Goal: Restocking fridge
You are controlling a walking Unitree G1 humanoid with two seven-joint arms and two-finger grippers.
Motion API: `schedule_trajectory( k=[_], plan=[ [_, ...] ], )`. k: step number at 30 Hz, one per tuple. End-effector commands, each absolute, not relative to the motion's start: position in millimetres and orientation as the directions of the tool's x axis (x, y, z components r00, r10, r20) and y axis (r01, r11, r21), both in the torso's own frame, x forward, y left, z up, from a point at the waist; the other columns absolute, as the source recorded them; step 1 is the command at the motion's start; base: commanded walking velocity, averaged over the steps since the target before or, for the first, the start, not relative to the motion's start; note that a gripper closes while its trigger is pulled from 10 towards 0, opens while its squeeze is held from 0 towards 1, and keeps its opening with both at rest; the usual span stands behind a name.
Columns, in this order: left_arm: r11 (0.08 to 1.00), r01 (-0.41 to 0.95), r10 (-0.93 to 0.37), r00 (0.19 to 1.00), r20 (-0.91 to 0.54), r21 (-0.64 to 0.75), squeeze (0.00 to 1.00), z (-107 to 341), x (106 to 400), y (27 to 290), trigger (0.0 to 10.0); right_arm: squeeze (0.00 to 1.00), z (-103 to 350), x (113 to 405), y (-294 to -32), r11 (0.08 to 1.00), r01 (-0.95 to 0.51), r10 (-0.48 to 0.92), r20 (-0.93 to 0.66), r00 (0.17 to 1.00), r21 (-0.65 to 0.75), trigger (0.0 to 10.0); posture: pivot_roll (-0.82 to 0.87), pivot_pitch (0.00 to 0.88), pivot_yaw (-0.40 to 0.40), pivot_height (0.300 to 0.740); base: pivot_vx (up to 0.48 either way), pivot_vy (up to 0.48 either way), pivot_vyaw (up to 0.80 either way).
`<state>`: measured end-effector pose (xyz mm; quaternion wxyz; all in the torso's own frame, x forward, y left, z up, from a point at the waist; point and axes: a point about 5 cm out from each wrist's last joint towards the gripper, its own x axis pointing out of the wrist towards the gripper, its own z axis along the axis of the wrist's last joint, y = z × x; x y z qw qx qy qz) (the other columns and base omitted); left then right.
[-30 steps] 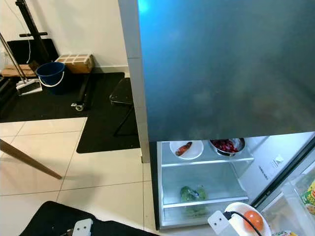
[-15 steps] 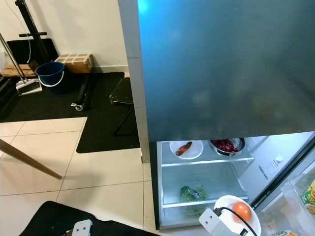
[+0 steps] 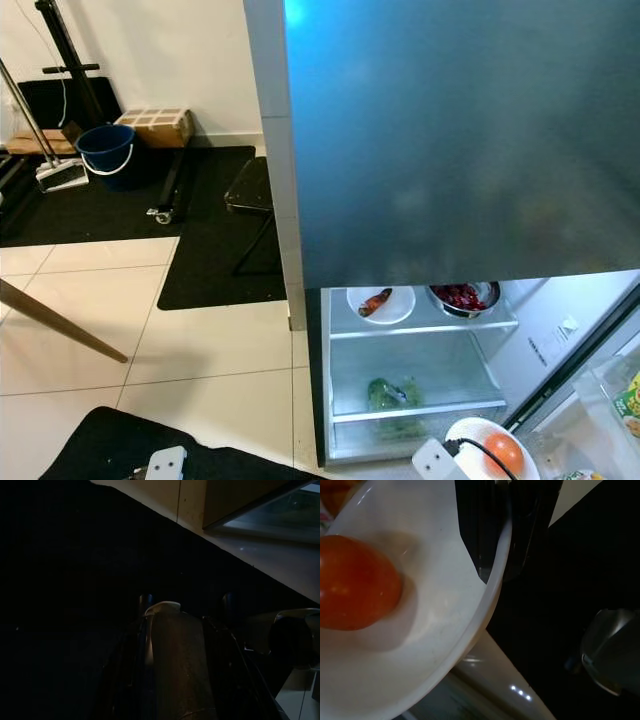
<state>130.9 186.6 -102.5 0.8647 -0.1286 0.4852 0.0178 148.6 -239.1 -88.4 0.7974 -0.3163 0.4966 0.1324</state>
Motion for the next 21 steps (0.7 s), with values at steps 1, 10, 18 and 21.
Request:
schedule_trajectory(
  k=[1,10,18,21],
  plan=[
    [0.969,-0.154,-0.087,0.512,-0.854,-0.191,0.0,-104.5,125.0,187.5,10.0,0.0,-87.5,147.8,-243.8,0.773,-0.505,-0.123,-0.872,0.474,-0.384,10.0,-0.04,0.0,-0.01,0.74,0.0,0.0,0.0],
    [0.971,-0.152,-0.082,0.513,-0.855,-0.184,0.0,-104.1,125.7,189.2,10.0,0.0,-87.9,146.0,-245.0,0.779,-0.497,-0.129,-0.874,0.468,-0.382,10.0,-0.04,0.0,-0.007,0.74,0.0,0.0,0.0],
    [0.972,-0.149,-0.082,0.511,-0.855,-0.182,0.0,-104.1,125.7,189.6,10.0,0.0,-87.6,146.9,-244.7,0.776,-0.5,-0.129,-0.872,0.471,-0.385,10.0,-0.04,0.0,-0.008,0.74,0.0,0.0,0.0],
    [0.973,-0.147,-0.081,0.511,-0.856,-0.18,0.0,-103.8,126.2,190.6,10.0,0.0,-87.0,148.3,-244.9,0.776,-0.498,-0.13,-0.871,0.474,-0.387,10.0,-0.04,0.0,-0.008,0.74,0.0,0.0,0.0]
  ],
)
